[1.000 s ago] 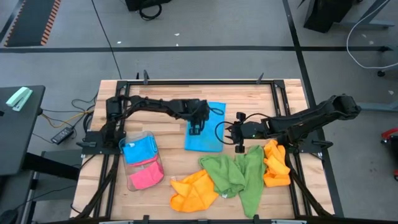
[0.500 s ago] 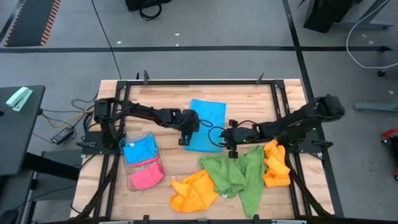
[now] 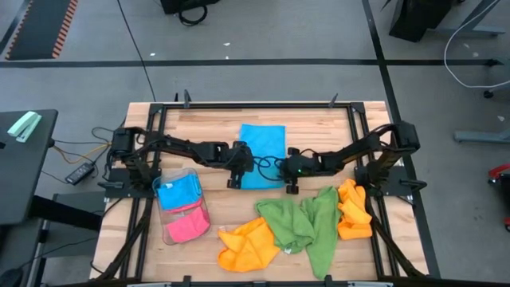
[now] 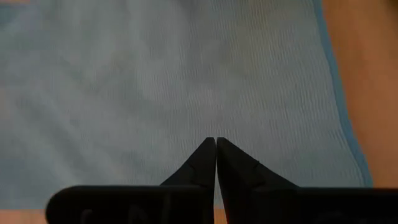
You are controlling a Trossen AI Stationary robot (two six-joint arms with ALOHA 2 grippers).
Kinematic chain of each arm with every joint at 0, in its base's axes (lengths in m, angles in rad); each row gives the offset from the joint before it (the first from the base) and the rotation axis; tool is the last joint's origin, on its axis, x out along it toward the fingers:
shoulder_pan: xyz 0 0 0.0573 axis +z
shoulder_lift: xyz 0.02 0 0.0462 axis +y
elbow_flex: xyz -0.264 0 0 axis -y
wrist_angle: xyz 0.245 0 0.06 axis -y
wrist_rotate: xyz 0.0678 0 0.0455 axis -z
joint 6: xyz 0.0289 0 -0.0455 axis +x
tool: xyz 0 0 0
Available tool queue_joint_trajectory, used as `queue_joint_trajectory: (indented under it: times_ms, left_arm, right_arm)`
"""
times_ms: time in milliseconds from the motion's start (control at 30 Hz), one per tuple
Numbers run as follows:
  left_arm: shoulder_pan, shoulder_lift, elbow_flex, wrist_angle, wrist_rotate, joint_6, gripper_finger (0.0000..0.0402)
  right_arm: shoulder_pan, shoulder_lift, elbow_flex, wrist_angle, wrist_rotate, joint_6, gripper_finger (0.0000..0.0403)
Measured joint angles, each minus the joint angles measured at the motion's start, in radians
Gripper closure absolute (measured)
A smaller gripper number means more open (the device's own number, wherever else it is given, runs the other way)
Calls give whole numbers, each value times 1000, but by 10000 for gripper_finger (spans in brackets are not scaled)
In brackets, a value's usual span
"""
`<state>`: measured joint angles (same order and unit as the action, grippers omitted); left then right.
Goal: Fold microfiber towels
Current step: Fold the blue microfiber cloth
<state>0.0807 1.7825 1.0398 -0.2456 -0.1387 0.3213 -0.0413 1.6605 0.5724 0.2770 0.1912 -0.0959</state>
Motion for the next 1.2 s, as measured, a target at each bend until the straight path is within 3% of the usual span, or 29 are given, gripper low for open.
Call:
queue_joint_trajectory:
  times_ms: [300, 667, 833, 1000, 1200]
  left_arm:
    - [-10, -26, 2, 2, -2, 23, 343]
    - [-50, -22, 1, 1, -3, 64, 289]
    - [-49, -22, 1, 2, -4, 53, 285]
    - [-51, -21, 1, 0, -3, 49, 289]
    - [-50, -21, 1, -1, -3, 49, 283]
  right_arm:
    - [-59, -38, 17, -33, -63, -44, 242]
    - [83, -98, 63, -113, -152, -160, 242]
    - [127, -62, 62, -134, -141, -175, 238]
    - [131, -61, 42, -158, -44, -199, 237]
    - [132, -41, 41, -173, -33, -252, 237]
